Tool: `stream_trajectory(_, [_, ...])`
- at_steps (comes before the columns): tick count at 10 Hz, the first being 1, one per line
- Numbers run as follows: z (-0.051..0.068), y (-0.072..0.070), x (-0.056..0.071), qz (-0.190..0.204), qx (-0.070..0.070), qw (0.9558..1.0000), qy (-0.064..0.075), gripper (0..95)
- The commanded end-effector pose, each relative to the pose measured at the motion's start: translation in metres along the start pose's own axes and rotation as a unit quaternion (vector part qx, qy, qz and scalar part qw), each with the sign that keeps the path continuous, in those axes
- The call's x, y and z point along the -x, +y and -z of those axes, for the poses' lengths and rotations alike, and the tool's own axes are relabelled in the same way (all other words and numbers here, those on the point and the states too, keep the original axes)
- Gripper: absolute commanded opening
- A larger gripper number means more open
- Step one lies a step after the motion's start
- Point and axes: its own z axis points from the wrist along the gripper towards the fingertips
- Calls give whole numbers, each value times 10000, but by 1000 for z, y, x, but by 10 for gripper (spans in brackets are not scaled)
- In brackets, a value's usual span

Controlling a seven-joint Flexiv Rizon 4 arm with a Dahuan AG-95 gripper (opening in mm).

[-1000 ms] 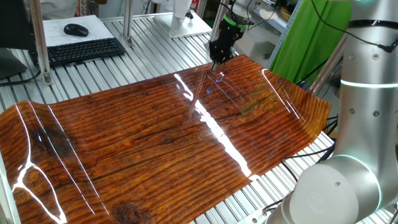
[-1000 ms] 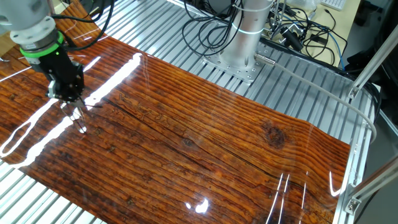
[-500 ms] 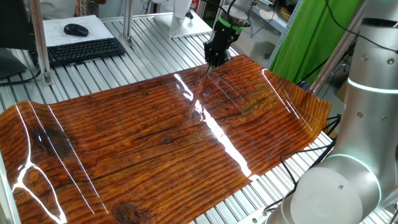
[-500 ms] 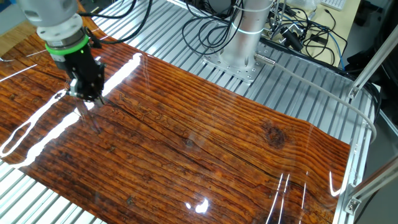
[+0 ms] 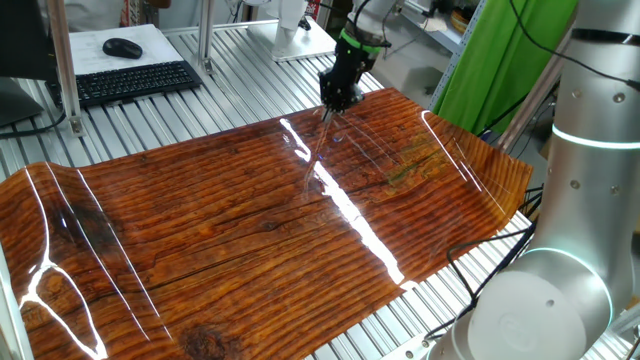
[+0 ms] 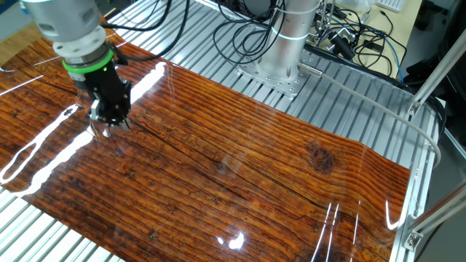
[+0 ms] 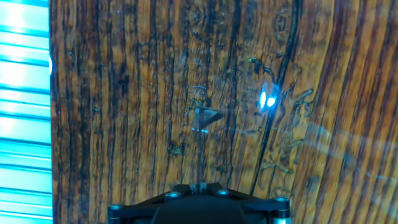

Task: Unfold the leg of the glasses (with one hand)

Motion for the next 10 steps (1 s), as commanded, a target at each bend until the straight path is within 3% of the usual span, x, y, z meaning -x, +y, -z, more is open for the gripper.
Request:
stream_trajectory(1, [-3, 8, 8, 65, -40, 10000, 31, 0])
stream_trajectory(2, [-4, 9, 11, 81, -39, 10000, 38, 190])
stream_trajectory(8, [-6, 12, 16, 160, -77, 9998, -30, 190])
stream_trajectory(10, [-11, 14, 22, 447, -145, 9985, -281, 190])
